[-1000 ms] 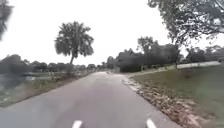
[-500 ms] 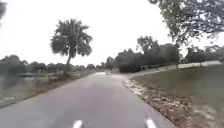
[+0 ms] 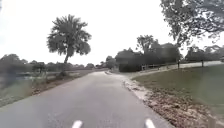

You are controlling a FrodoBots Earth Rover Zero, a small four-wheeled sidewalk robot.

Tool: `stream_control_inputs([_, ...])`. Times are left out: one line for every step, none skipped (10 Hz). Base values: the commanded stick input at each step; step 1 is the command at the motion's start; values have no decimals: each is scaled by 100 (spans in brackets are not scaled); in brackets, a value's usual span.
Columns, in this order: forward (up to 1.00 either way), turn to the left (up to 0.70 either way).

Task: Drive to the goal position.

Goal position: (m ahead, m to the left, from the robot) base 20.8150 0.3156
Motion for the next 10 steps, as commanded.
stream_control_inputs([85, 0])
stream_control_inputs([85, 0])
stream_control_inputs([85, 0])
stream_control_inputs([85, 0])
stream_control_inputs([85, 0])
stream_control_inputs([85, 0])
stream_control_inputs([85, 13])
stream_control_inputs([85, 34])
stream_control_inputs([85, 23])
stream_control_inputs([85, 0])
